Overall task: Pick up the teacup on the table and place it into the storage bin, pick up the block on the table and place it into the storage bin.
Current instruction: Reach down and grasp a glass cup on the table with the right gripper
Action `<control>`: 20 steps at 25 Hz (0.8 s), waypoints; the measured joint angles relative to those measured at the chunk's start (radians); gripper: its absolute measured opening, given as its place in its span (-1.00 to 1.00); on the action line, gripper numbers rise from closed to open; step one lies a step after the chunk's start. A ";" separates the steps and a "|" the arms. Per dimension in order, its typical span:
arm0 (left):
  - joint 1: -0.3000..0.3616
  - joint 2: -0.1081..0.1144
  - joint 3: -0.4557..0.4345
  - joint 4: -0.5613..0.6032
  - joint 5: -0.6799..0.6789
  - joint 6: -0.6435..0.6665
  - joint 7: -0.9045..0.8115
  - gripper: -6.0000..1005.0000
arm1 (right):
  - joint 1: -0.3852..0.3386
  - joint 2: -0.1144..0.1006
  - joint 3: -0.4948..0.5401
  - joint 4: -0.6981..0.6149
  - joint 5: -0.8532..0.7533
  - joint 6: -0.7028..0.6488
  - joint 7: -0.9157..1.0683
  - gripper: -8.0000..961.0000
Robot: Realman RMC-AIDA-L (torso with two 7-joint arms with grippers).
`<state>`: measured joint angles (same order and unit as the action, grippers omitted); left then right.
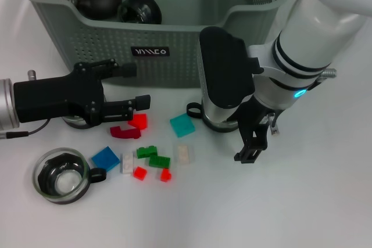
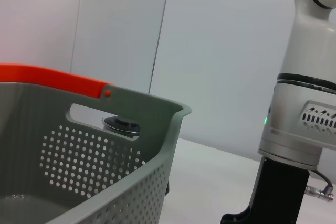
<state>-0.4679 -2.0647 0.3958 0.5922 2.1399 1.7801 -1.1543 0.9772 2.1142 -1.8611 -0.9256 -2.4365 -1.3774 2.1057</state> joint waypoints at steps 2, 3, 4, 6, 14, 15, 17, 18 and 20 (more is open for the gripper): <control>0.000 0.000 0.000 0.000 0.000 0.000 0.001 0.57 | -0.002 -0.001 0.000 0.000 0.000 0.004 0.003 0.71; 0.000 0.000 0.000 0.000 0.000 0.000 0.001 0.57 | -0.003 -0.001 0.000 0.000 0.000 0.006 0.004 0.71; 0.000 0.000 0.000 0.000 0.000 0.000 0.001 0.57 | -0.003 -0.001 -0.001 0.000 0.000 0.012 0.004 0.71; 0.000 0.000 0.000 0.000 0.000 -0.001 0.001 0.57 | -0.004 -0.001 -0.003 0.001 0.001 0.026 0.005 0.64; 0.000 0.000 0.000 0.000 0.000 -0.001 0.002 0.57 | 0.001 0.000 -0.006 0.002 -0.004 0.067 0.025 0.17; 0.000 0.000 0.000 0.000 0.000 -0.001 0.002 0.57 | 0.002 -0.001 -0.006 0.002 -0.005 0.067 0.025 0.13; 0.001 0.000 0.000 0.000 0.000 -0.001 0.002 0.57 | 0.002 -0.001 -0.006 0.002 -0.005 0.067 0.025 0.03; 0.001 0.000 0.000 0.000 0.000 -0.001 0.002 0.57 | 0.002 -0.001 -0.006 0.002 -0.005 0.067 0.026 -0.02; 0.000 0.000 0.000 0.000 0.000 -0.001 0.002 0.57 | 0.002 -0.001 -0.006 0.002 -0.005 0.067 0.026 -0.11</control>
<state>-0.4680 -2.0645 0.3958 0.5922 2.1399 1.7793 -1.1519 0.9794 2.1128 -1.8668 -0.9234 -2.4418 -1.3101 2.1319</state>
